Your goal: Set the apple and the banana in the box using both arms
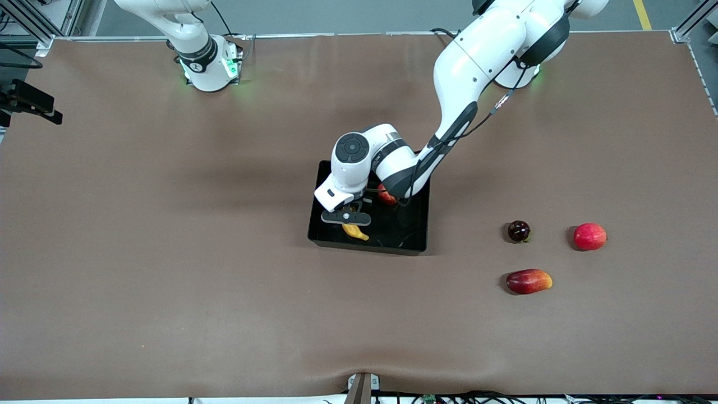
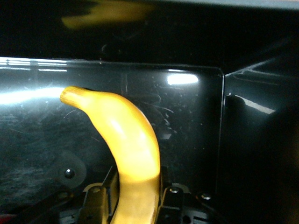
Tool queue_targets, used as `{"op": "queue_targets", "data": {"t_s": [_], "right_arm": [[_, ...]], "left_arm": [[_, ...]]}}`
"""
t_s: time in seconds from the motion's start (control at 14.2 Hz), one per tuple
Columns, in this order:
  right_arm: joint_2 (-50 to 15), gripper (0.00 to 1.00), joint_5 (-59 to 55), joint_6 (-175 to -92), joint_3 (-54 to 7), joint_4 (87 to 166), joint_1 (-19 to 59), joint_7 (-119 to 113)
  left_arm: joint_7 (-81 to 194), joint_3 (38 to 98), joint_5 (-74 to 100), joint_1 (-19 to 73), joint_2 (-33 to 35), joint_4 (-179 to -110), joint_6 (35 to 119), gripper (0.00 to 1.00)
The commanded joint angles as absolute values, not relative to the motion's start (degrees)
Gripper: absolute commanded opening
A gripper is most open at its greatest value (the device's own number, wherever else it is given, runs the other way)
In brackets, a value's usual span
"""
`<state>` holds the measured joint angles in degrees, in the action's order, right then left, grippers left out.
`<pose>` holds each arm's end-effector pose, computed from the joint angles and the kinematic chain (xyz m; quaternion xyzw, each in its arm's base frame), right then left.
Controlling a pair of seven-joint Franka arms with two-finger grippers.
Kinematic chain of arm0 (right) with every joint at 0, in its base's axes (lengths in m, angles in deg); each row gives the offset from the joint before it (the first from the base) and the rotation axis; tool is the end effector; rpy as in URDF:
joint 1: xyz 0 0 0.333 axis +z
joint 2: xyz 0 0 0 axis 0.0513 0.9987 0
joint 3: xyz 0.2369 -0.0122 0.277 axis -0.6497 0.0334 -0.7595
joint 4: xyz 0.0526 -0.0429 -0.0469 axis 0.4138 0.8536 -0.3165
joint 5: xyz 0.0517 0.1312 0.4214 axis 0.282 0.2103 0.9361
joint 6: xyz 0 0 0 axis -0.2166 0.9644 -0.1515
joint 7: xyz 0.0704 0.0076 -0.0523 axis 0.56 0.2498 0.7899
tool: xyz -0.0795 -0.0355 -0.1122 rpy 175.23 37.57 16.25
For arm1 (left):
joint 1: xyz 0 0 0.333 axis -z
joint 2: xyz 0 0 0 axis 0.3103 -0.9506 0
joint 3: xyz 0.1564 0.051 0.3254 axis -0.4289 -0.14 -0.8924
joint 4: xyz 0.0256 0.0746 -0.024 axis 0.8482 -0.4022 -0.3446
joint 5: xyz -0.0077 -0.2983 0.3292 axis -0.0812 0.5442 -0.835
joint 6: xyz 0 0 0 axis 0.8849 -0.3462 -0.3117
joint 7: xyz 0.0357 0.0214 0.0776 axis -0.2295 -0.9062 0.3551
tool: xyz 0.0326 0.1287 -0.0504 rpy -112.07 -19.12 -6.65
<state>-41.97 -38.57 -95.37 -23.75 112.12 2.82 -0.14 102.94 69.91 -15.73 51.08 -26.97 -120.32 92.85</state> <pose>0.5674 -0.0552 0.6823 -0.9983 -0.0220 0.0527 0.0076 0.5680 -0.6178 0.1657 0.9975 -0.0366 0.0354 0.0494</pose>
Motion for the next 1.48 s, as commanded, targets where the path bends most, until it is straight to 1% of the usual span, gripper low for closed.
{"op": "queue_targets", "data": {"t_s": [0.0,0.07,0.28,0.42,0.49,0.84,0.91,0.98,1.05,1.26,1.4], "right_arm": [[-42.25,1.00,-37.81,-95.03,-24.19,112.04,1.98,0.22],[-42.25,1.00,-37.81,-95.03,-24.19,112.04,2.06,0.22],[-42.17,1.00,-37.81,-94.77,-23.75,111.78,2.76,0.13],[-42.25,1.00,-37.90,-94.85,-20.43,111.78,6.26,0.04],[-42.17,1.00,-37.81,-94.77,-19.54,111.78,6.63,0.04],[-41.64,1.00,-37.28,-94.33,-19.09,111.78,7.42,-0.05],[-39.90,1.00,-37.19,-93.11,-19.00,111.17,6.90,0.13],[-38.40,1.00,-36.76,-91.36,-18.74,108.46,6.81,0.22],[-38.12,1.00,-36.67,-90.12,-18.65,106.70,6.81,0.30],[-38.39,1.00,-36.67,-90.55,-19.00,106.85,6.81,0.39],[-38.39,1.00,-36.67,-90.64,-19.18,106.85,6.37,0.48]], "left_arm": [[102.92,69.13,-15.94,51.21,-25.93,-118.91,92.64,1.00],[102.66,69.05,-16.12,51.04,-23.74,-119.00,91.68,1.00],[100.13,67.38,-15.87,48.94,-14.70,-119.18,79.66,1.00],[99.06,67.99,-14.37,44.72,-8.28,-119.62,72.02,1.00],[98.80,67.99,-12.97,42.79,-5.03,-119.71,68.93,1.00],[97.57,67.99,-12.34,34.43,4.65,-120.32,56.18,1.00],[96.69,67.64,-12.78,33.99,6.15,-120.50,54.68,1.00],[95.21,67.55,-12.78,32.42,7.64,-120.58,53.62,1.00],[92.49,67.90,-12.43,29.62,8.79,-120.58,52.91,1.00],[86.32,67.99,-11.56,26.61,12.04,-120.67,52.64,1.00],[84.13,67.99,-9.45,24.59,13.19,-120.85,50.98,1.00]]}}
